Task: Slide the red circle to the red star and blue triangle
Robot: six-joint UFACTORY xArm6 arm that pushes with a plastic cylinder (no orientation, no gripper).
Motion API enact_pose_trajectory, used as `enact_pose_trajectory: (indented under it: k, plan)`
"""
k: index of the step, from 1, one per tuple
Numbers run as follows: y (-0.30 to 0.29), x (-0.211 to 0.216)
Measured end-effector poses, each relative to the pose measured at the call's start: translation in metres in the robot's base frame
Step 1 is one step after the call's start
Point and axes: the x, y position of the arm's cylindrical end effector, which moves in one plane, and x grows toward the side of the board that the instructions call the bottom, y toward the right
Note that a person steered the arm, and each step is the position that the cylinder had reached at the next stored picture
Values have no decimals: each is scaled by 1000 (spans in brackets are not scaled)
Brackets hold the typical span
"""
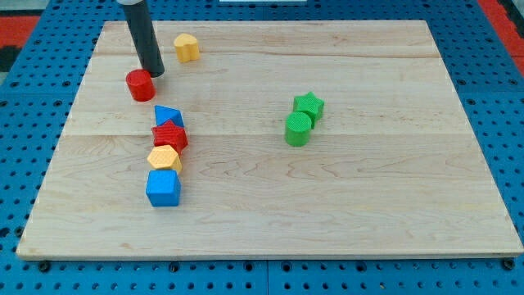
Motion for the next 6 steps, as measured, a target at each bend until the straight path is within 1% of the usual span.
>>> enact_pose_trajectory:
  k: [1,2,3,4,5,6]
  plan:
    - [-25,26]
    - [-48,62]
    - [-47,52]
    - [-76,31]
    - [-101,76]
    - [-87,106]
